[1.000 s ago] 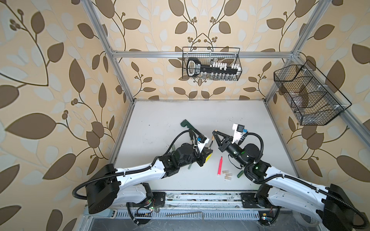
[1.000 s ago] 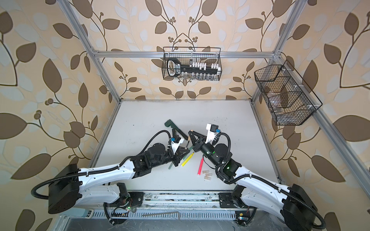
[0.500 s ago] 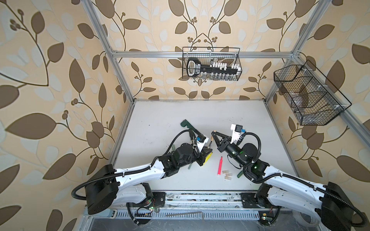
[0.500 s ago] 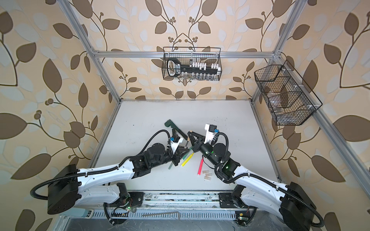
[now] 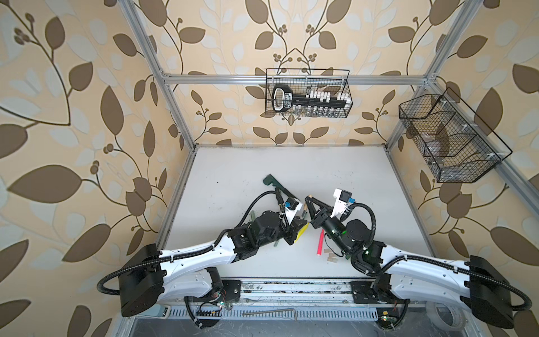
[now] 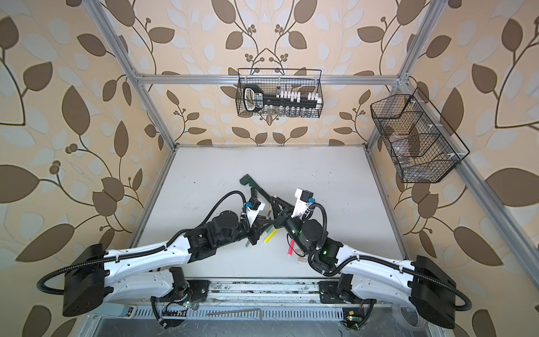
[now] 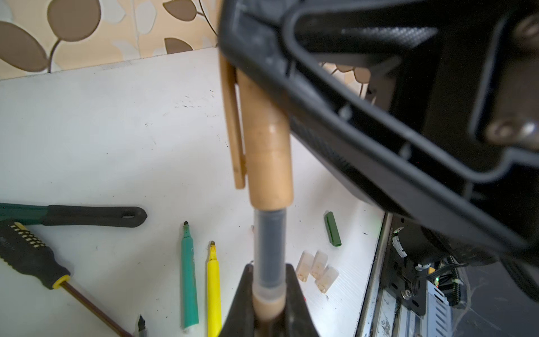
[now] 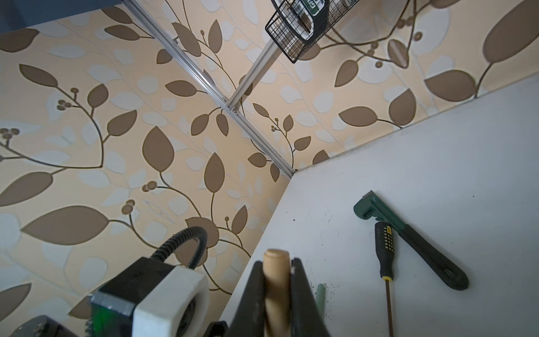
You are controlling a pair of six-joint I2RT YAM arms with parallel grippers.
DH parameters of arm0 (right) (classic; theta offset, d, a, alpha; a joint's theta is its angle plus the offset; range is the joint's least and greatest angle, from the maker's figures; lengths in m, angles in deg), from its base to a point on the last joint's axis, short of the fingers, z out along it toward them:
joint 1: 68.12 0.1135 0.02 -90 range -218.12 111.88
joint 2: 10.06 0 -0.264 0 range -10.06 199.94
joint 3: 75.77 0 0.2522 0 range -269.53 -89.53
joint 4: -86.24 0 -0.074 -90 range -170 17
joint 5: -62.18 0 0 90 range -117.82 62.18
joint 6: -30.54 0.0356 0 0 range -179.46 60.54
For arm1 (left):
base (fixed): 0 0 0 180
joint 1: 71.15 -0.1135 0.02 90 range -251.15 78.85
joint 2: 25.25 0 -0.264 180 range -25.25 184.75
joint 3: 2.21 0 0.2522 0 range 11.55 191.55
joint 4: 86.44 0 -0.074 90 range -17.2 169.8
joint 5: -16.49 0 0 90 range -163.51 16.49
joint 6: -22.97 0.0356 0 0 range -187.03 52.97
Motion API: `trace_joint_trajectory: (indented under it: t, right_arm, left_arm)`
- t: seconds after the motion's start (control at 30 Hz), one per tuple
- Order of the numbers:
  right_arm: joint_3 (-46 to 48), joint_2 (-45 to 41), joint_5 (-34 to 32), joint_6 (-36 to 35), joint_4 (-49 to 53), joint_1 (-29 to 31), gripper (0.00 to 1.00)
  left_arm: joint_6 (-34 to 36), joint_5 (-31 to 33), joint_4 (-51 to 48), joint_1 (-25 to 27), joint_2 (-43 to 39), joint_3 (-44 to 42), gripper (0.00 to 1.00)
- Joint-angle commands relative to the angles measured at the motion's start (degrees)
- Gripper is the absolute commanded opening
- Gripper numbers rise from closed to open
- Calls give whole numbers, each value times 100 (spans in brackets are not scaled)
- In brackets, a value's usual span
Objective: Insert the pens into the pen caps
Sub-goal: 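Lower the beige cap with the right gripper down onto the pen nib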
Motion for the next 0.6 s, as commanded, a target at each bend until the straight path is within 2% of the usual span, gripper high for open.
trace_joint_trajectory:
  t: [0.0, 0.13, 0.3, 0.57]
  right_arm:
    - [290, 139, 114, 132, 256, 649, 0]
    - [487, 158, -203, 186, 75, 996, 0]
    - [705, 276, -205, 287, -393, 1225, 0]
    - [757, 248, -344, 317, -521, 1457, 0]
  left_arm:
    - [-146, -31, 791, -69, -101, 143, 0]
    - [-121, -20, 754, -68, -97, 160, 0]
    - [-56, 51, 772, -72, -105, 127, 0]
    - [-41, -19, 831, -69, -95, 105, 0]
